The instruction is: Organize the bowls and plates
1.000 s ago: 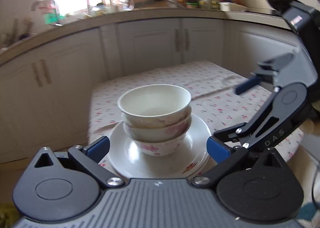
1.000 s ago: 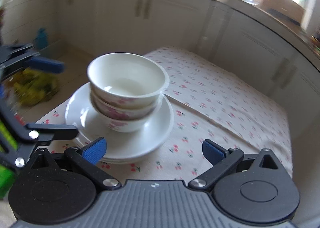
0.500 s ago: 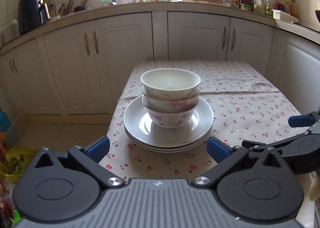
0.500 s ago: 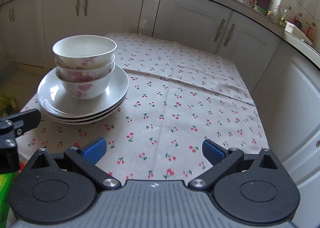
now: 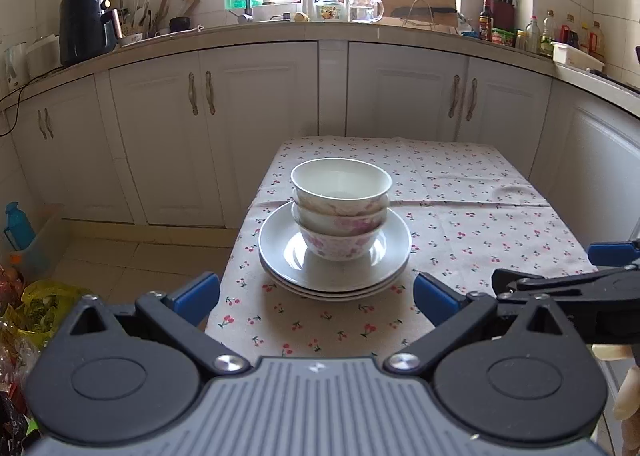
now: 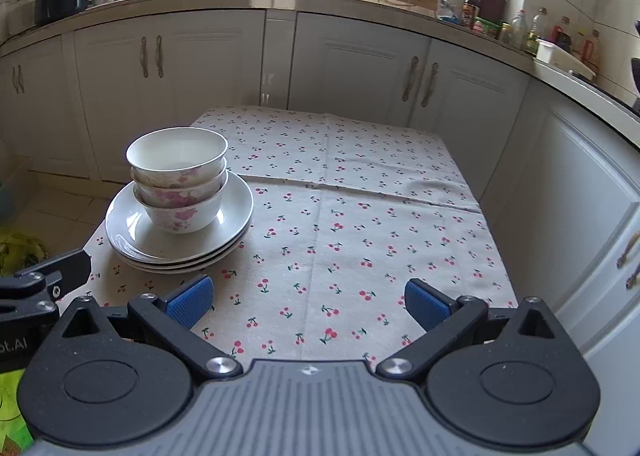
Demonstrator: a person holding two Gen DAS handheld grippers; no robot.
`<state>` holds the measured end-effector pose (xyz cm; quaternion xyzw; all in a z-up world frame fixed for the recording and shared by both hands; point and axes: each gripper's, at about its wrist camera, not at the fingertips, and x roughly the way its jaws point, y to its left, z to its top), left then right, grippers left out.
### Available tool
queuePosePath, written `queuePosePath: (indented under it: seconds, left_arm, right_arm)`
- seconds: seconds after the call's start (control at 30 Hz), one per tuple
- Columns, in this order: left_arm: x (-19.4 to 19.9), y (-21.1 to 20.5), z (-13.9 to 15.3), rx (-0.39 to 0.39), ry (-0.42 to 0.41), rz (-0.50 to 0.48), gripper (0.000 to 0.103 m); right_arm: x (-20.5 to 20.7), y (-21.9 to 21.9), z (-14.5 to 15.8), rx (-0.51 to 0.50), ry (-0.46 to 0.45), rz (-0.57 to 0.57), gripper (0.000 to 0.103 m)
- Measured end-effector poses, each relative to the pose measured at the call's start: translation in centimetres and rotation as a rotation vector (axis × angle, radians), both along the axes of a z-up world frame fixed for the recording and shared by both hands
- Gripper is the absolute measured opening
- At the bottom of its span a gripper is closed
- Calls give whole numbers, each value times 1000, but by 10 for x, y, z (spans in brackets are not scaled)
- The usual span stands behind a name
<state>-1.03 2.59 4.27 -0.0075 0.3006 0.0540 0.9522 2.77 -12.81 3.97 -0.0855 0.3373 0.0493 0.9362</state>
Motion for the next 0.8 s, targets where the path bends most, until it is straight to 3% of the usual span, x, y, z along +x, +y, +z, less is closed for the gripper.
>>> queuePosePath:
  seconds: [0.8]
  left_arm:
    - [-11, -3, 6, -27, -32, -8, 102]
  right_arm:
    - [-16, -9, 12, 21, -37, -50, 103]
